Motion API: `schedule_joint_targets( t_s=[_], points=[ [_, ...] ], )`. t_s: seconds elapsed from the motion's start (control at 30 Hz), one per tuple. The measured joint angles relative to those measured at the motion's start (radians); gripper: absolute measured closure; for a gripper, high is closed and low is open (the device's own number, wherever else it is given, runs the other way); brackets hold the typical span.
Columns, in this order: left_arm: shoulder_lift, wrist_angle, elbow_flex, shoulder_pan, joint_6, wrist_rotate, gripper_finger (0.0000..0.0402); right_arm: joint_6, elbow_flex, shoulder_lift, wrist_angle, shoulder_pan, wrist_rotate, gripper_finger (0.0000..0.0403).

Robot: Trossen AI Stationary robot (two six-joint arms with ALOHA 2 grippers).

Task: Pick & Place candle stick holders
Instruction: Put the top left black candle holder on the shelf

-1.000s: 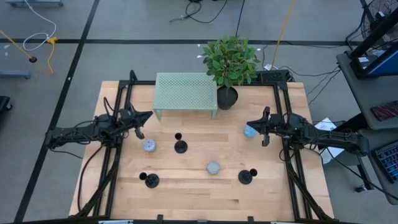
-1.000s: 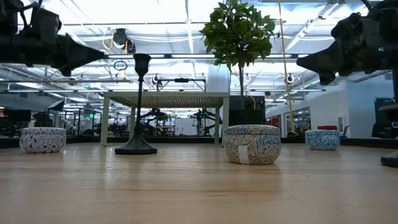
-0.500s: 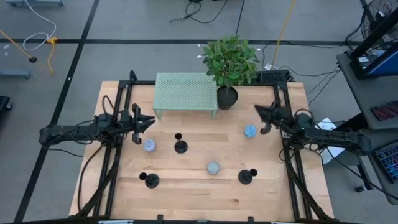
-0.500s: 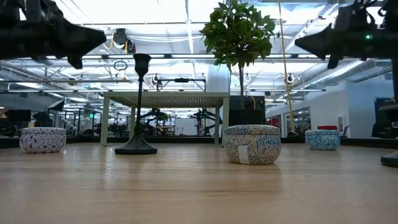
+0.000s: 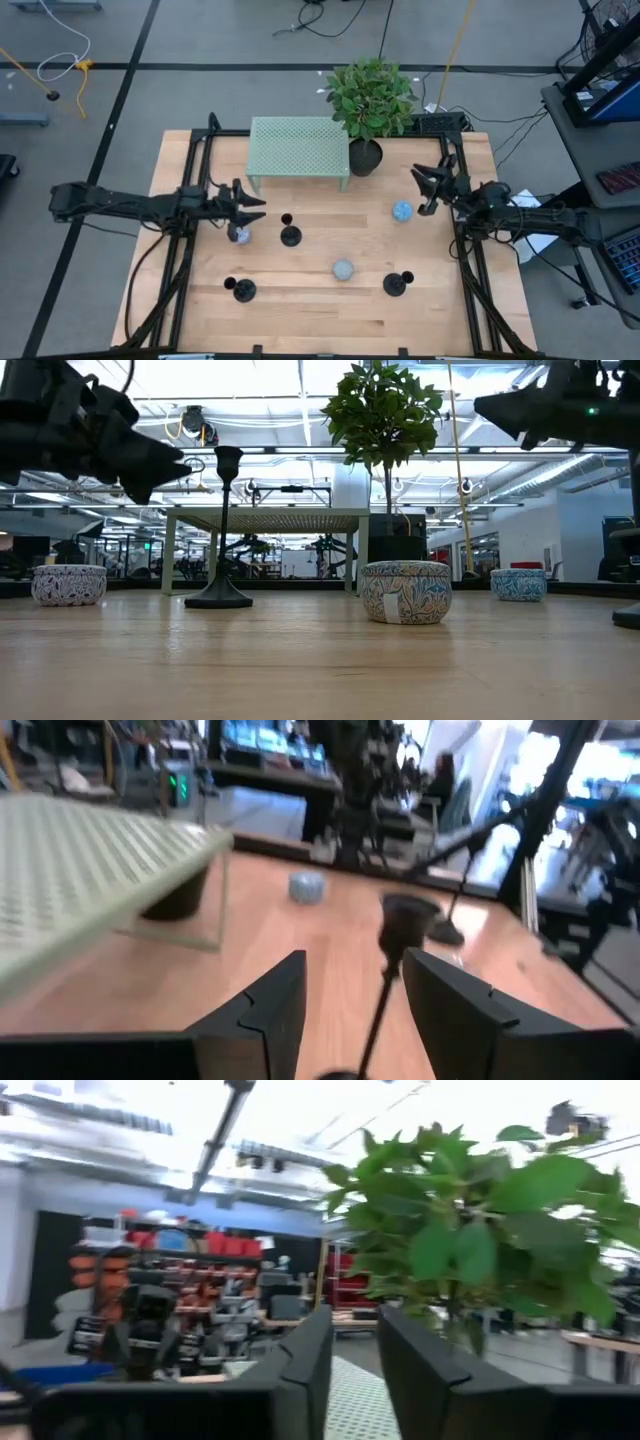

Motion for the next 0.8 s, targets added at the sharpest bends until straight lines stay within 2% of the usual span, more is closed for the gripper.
schedule_joint_targets(
  t_s=[0.17,0.33,0.63,0.8],
  points=[
    [0.184,0.158,0.001,-0.058,0.039,0.0,0.0227,0.007,0.0,0.015,-0.028,0.0,-0.112,0.0252],
    [0.362,0.227,0.056,-0.101,0.045,-0.052,0.0227,0.059,0.0,0.04,-0.037,0.0,-0.198,0.0217],
    [0.688,0.224,0.216,-0.142,0.07,-0.087,0.0227,0.13,0.0,0.072,-0.08,0.0,-0.206,0.0219],
    [0.782,0.225,0.263,-0.147,0.083,-0.124,0.0237,0.128,0.0,0.072,-0.08,0.0,-0.205,0.0224]
  ],
)
